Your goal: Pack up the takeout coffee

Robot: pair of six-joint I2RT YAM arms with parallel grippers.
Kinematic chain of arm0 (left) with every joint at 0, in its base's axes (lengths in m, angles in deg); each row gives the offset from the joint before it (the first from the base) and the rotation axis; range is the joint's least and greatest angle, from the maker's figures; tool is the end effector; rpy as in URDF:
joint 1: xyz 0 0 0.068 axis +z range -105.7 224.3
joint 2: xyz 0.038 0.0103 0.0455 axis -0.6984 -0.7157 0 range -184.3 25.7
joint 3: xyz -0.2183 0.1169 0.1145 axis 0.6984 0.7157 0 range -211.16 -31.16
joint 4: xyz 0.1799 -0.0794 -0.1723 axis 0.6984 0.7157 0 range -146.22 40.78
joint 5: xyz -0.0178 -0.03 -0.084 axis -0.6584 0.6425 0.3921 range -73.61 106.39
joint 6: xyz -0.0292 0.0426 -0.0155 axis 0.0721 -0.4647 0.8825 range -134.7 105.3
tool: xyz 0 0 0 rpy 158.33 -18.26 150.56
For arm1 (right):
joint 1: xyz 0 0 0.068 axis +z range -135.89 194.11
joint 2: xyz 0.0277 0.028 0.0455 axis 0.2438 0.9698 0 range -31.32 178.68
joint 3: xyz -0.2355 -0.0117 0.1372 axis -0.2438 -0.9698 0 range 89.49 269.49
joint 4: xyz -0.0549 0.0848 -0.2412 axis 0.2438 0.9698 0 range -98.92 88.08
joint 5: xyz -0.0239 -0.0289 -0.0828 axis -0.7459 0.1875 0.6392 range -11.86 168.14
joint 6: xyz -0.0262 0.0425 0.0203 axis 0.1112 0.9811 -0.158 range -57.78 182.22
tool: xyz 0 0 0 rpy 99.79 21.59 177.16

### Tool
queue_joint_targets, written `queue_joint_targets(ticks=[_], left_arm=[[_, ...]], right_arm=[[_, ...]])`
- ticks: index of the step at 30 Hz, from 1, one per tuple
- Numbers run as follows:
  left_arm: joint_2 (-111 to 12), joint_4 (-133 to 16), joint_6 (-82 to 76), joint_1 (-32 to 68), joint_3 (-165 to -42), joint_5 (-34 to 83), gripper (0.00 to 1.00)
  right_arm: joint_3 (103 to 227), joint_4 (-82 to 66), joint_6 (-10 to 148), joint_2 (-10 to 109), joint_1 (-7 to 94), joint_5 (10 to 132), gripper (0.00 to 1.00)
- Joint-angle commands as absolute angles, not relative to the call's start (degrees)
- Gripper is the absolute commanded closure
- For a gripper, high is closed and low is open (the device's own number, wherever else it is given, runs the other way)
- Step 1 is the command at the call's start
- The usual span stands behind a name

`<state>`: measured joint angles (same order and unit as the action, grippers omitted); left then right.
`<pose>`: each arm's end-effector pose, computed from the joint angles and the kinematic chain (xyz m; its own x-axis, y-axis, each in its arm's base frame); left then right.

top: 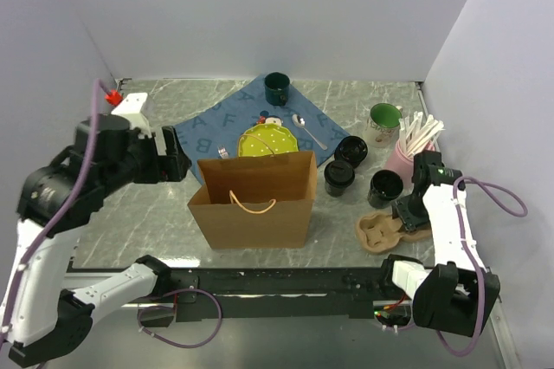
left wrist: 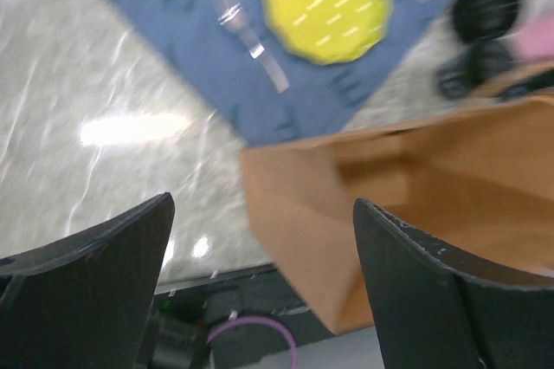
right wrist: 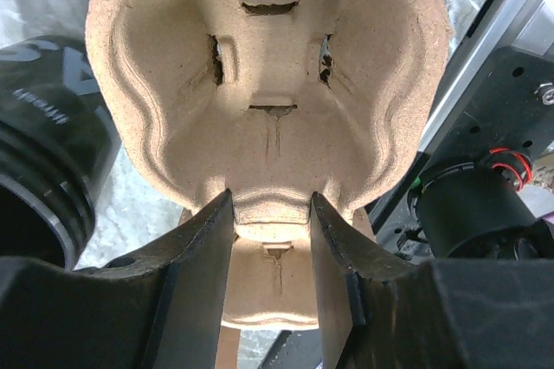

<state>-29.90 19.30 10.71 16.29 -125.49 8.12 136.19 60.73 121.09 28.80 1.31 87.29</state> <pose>0.1012 -0.0479 0.4660 -0.6334 -0.1441 -0.7603 0.1009 0.9587 -0.2658 0.1489 -0.0394 0.2356 -0.2971 0.9342 -0.1975 0.9514 0.3072 0.0216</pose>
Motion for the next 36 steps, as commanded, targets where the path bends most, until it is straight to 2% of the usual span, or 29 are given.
queue_joint_targets(ticks=[1,6,10,18,22,24,26,27,28,30,31,36], left_arm=[[-30.28,13.48,6.40,15.91,-133.54,19.19,0.11],[-32.57,11.63,6.83,16.00,-140.31,26.49,0.17],[-34.94,10.05,7.80,16.00,-142.16,35.01,0.21],[-38.81,5.48,5.78,15.30,-145.24,38.54,0.30],[-42.06,3.72,1.04,8.72,-147.26,30.66,0.26],[-47.04,5.03,-0.37,5.56,-153.04,23.36,0.26],[-50.49,3.99,-0.72,-1.64,-156.48,18.70,0.26],[-53.29,2.94,-1.16,-5.06,-156.75,12.68,0.26],[-54.80,0.49,-2.21,-12.49,-156.93,9.40,0.23],[-59.18,-2.07,-5.64,-18.52,-157.28,0.72,0.20],[-60.34,-4.43,-6.34,-21.50,-157.72,0.31,0.17],[-60.97,-14.37,-6.17,-24.69,-151.23,1.54,0.17]], right_arm=[[140.64,62.01,121.19,28.36,0.93,86.67,0.62],[140.83,62.63,121.37,26.17,0.75,87.98,0.60],[138.62,62.36,121.72,26.60,0.14,83.78,0.60],[143.11,62.02,117.07,28.28,0.14,84.39,0.60],[141.79,59.90,115.13,26.69,0.14,82.63,0.60],[141.35,59.90,114.43,26.87,0.14,81.67,0.60],[140.65,59.11,113.72,26.61,0.14,80.61,0.60],[139.25,58.59,113.90,26.43,0.14,79.21,0.60],[138.72,57.97,114.25,26.17,0.05,78.41,0.60],[139.49,58.22,114.60,26.43,-0.04,76.57,0.60],[140.37,58.84,114.95,26.43,0.05,75.86,0.60],[142.49,60.78,116.10,26.16,0.66,75.86,0.60]])
